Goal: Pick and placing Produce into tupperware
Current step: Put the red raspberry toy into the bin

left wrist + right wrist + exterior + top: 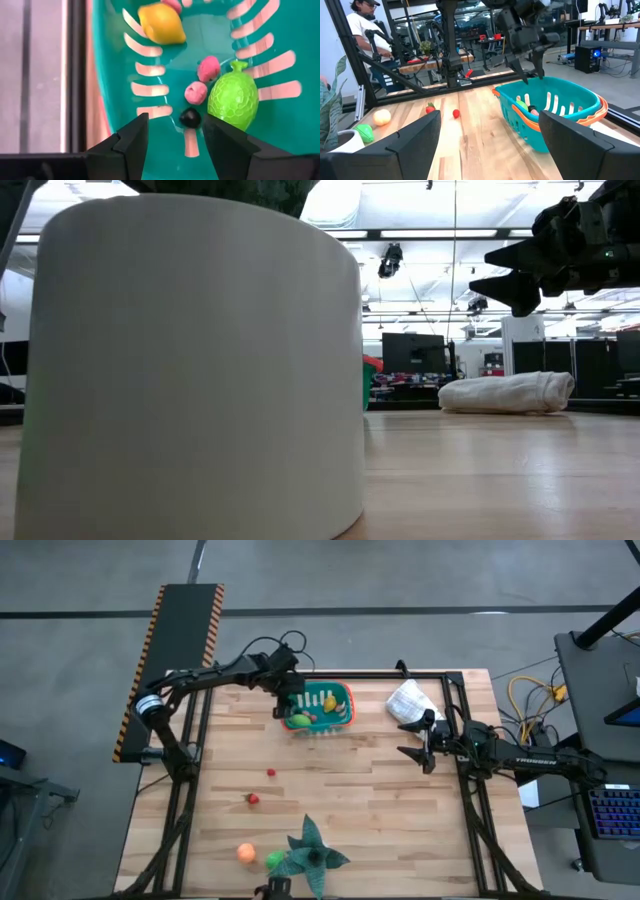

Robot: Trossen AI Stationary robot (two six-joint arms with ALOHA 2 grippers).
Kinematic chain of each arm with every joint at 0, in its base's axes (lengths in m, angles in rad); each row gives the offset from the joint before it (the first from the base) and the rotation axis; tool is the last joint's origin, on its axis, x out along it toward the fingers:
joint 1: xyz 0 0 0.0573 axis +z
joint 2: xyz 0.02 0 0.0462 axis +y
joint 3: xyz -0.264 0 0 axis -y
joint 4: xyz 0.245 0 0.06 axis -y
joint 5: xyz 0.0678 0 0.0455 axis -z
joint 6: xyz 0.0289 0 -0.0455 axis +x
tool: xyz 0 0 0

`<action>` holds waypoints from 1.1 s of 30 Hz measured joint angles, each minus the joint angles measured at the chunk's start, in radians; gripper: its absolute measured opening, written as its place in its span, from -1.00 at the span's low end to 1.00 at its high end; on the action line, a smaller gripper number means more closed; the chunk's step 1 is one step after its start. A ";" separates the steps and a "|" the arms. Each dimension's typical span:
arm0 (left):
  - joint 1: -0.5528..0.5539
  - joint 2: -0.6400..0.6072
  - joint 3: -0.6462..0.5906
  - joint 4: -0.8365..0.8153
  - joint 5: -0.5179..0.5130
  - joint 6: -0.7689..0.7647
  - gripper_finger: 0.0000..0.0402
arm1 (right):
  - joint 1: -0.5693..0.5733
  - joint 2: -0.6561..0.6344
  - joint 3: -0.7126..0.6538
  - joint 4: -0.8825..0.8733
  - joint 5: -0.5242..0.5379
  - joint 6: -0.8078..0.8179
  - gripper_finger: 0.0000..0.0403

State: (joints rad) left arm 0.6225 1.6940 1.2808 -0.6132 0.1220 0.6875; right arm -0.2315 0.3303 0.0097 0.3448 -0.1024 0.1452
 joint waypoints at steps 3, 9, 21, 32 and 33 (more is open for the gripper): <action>-0.004 -0.045 0.001 0.000 0.001 -0.001 -0.15 | 0.000 0.000 0.000 0.000 0.000 0.000 0.62; -0.027 -0.139 0.001 0.001 0.004 -0.004 -0.15 | 0.000 0.000 0.000 0.000 0.000 0.000 0.62; -0.076 -0.344 -0.015 0.030 0.236 -0.113 -0.15 | 0.000 0.000 0.000 0.000 0.000 -0.007 0.62; -0.145 -0.475 -0.042 0.060 0.298 -0.164 -0.15 | 0.000 -0.001 0.000 0.006 0.000 -0.007 0.62; -0.154 -0.486 -0.042 0.060 0.298 -0.171 -0.15 | 0.000 0.000 0.000 0.005 0.000 -0.007 0.62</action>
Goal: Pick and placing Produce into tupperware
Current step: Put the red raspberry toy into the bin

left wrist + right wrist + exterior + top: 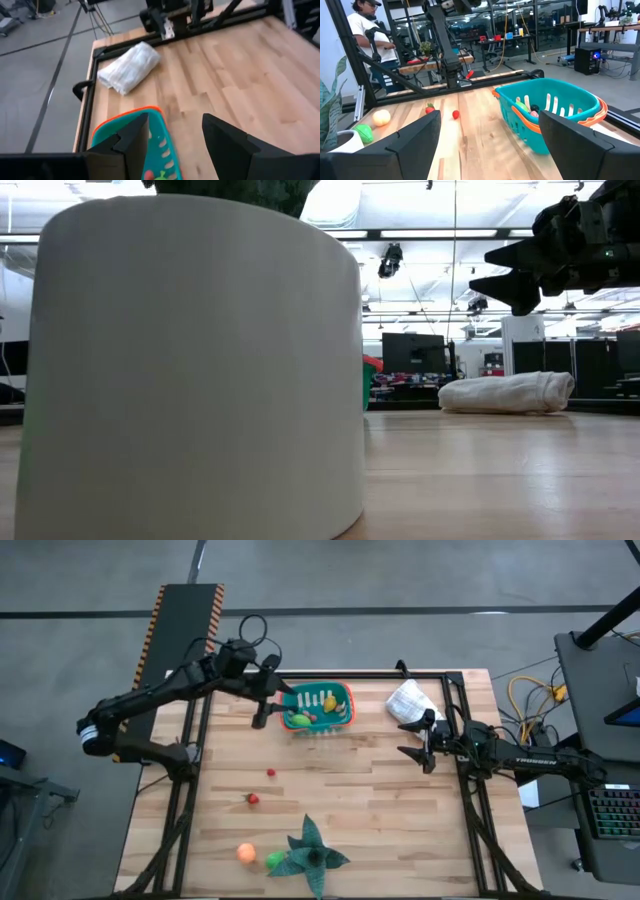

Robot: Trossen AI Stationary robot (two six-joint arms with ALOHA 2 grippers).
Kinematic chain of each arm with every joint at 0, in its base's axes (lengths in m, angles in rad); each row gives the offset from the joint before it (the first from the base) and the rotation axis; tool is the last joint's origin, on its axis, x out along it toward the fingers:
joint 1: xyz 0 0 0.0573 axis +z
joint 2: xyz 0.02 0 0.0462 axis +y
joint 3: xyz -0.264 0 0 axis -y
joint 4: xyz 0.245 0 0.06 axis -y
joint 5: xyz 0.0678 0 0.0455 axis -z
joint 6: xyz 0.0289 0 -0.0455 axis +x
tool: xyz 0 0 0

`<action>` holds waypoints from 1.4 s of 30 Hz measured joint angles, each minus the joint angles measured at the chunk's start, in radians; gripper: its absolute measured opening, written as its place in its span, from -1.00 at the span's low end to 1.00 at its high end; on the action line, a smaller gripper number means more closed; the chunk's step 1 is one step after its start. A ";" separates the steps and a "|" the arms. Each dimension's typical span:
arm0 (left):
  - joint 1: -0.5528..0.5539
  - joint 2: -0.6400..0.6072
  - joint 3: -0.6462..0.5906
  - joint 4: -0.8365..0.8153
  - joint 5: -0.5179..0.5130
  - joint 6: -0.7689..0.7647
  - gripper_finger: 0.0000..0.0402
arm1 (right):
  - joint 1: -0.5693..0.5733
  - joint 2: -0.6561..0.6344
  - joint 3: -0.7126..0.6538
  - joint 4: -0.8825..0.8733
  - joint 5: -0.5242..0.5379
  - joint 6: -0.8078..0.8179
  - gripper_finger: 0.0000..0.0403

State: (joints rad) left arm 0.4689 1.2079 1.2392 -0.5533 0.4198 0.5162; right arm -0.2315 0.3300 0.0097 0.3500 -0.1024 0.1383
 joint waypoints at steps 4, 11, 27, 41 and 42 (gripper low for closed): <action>-0.035 -0.037 -0.003 -0.002 0.000 -0.015 -0.15 | 0.000 0.000 0.000 0.000 0.000 0.000 0.62; -0.108 -0.092 -0.011 -0.032 0.000 -0.078 -0.15 | 0.000 0.000 0.000 -0.001 0.000 0.000 0.62; -0.136 -0.030 -0.035 -0.216 -0.056 -0.217 -0.15 | 0.000 0.014 0.000 -0.002 0.000 0.000 0.62; -0.153 0.119 -0.007 -0.199 -0.249 -0.168 0.53 | 0.000 0.013 0.000 -0.001 0.000 0.018 0.62; -0.157 0.125 -0.007 -0.234 -0.251 -0.168 0.56 | 0.000 0.013 0.000 -0.002 0.000 0.018 0.62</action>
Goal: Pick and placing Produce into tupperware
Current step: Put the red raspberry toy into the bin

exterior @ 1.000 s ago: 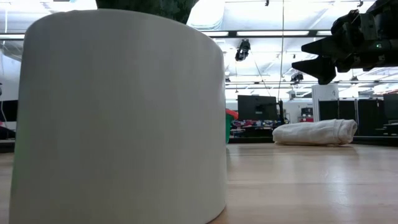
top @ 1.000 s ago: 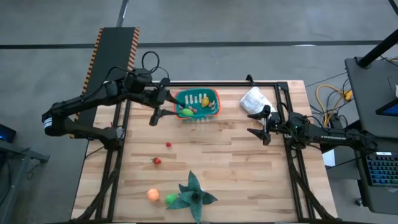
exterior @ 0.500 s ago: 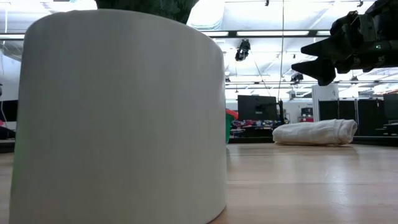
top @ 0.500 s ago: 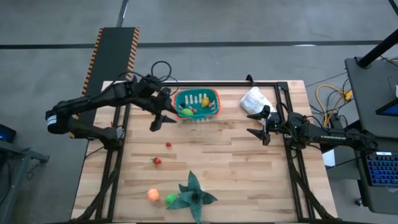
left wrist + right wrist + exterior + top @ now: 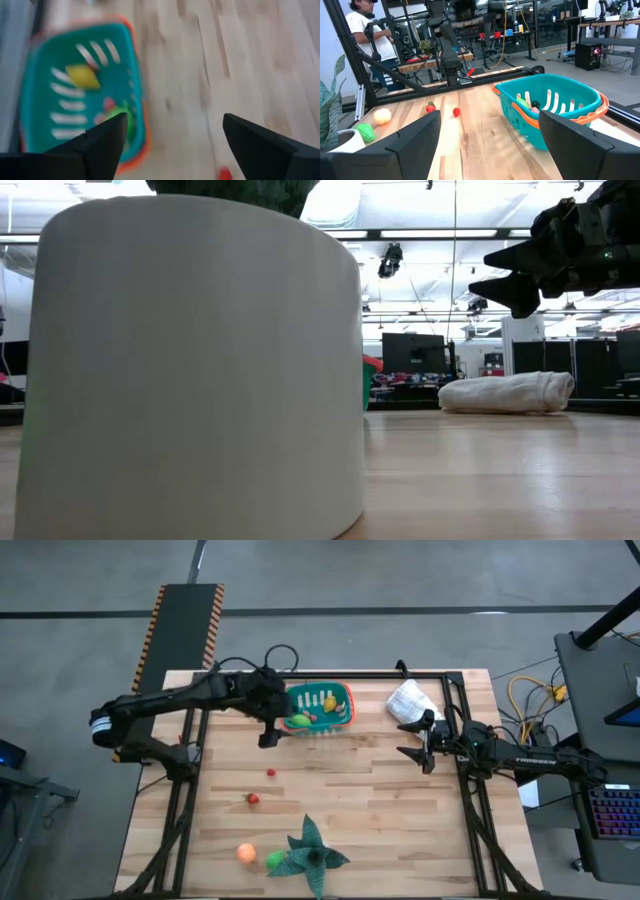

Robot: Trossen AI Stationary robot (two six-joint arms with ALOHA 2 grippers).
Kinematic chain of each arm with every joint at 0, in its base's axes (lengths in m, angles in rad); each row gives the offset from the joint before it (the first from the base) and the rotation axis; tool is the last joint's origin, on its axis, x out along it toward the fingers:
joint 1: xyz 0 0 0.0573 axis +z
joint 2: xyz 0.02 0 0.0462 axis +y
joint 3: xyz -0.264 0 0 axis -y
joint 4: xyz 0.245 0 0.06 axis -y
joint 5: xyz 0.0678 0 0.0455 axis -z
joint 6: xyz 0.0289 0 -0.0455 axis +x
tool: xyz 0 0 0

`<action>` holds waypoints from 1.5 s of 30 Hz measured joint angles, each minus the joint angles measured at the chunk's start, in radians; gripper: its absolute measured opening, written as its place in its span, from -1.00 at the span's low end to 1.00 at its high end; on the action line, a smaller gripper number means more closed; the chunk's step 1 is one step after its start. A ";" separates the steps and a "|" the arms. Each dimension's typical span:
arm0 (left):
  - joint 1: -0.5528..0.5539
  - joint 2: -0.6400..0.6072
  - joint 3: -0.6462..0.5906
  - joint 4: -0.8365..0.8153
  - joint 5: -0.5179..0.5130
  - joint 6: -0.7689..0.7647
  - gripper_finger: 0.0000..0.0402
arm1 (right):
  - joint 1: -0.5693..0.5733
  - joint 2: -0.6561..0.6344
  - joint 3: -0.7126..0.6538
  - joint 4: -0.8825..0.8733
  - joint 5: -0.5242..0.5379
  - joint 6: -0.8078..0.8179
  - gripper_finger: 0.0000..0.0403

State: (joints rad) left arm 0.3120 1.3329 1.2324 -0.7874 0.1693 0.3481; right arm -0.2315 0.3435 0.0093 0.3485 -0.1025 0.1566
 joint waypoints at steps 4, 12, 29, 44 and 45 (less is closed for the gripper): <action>-0.030 0.018 0.000 -0.115 -0.036 -0.060 0.60 | 0.000 0.000 0.000 0.000 0.000 -0.001 0.62; -0.170 0.022 -0.003 -0.233 -0.293 -0.193 0.60 | 0.000 0.000 0.000 0.000 0.001 -0.006 0.62; -0.296 0.006 -0.194 -0.173 -0.340 -0.447 0.60 | 0.000 0.000 0.000 -0.033 0.001 -0.010 0.62; -0.301 0.007 -0.422 0.042 -0.330 -0.530 0.60 | 0.000 0.000 0.000 -0.032 0.001 -0.010 0.62; -0.301 0.007 -0.430 0.051 -0.329 -0.536 0.60 | 0.000 0.000 0.000 -0.032 0.001 -0.010 0.62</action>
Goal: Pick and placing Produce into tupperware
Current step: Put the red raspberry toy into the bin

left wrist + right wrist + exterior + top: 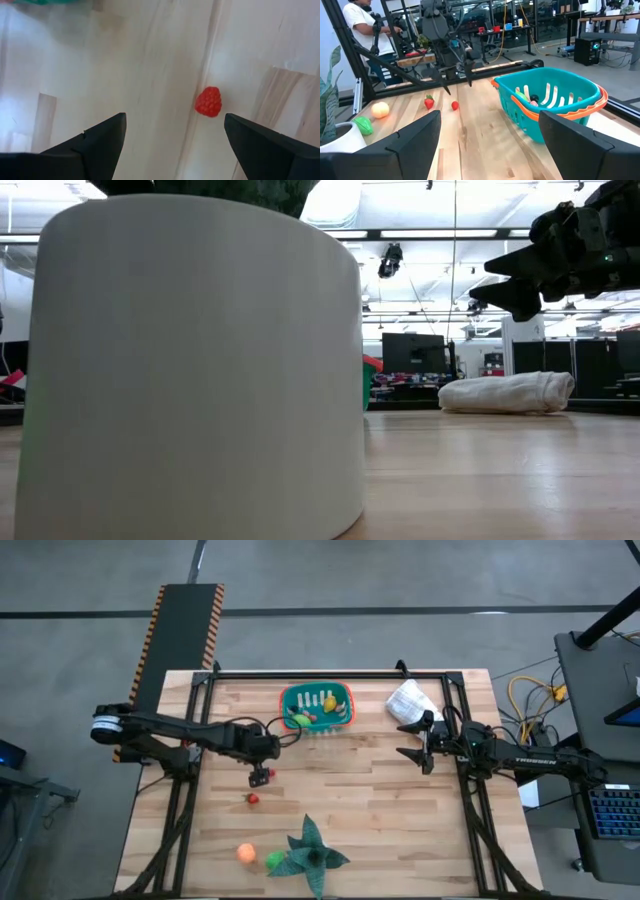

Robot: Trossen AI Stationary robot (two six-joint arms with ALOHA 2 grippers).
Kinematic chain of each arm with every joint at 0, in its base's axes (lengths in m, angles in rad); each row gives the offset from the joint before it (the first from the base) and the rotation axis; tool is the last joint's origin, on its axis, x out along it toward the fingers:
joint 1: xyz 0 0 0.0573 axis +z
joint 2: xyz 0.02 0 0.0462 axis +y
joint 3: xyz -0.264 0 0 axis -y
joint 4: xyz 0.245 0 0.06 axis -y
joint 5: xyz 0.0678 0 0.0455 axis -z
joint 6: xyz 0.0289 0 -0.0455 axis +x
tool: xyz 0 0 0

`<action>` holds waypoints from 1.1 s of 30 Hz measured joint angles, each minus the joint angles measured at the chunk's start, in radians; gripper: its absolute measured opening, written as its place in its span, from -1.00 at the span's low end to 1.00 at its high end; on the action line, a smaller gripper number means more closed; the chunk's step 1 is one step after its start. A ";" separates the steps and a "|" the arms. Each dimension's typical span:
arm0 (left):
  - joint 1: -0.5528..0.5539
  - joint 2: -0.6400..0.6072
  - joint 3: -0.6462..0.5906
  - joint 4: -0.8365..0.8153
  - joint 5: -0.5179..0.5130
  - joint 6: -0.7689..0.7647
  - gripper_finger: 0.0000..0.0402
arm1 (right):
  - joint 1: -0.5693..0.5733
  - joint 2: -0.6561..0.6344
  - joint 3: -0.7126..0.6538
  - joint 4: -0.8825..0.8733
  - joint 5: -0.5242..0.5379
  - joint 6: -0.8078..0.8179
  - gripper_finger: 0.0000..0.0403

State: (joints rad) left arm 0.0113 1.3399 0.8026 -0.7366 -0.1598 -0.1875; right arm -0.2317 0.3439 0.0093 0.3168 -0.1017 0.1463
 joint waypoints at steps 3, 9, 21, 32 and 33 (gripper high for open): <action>-0.001 0.000 -0.019 0.013 0.003 -0.017 0.60 | 0.000 0.000 0.000 0.000 0.000 0.000 0.62; -0.021 0.000 -0.024 0.079 0.019 -0.017 0.60 | 0.000 0.000 0.000 0.000 0.001 0.000 0.62; -0.111 0.055 -0.024 0.128 -0.023 -0.018 0.60 | 0.000 0.000 0.000 -0.026 0.029 0.000 0.62; -0.115 0.193 -0.023 0.128 -0.054 -0.018 0.60 | 0.000 0.000 0.000 -0.025 0.028 0.002 0.62; -0.115 0.199 -0.023 0.129 -0.054 -0.018 0.60 | 0.000 0.000 0.000 -0.025 0.028 0.002 0.62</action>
State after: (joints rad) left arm -0.1040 1.5385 0.7799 -0.6079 -0.2138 -0.2058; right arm -0.2314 0.3439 0.0093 0.2916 -0.0734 0.1478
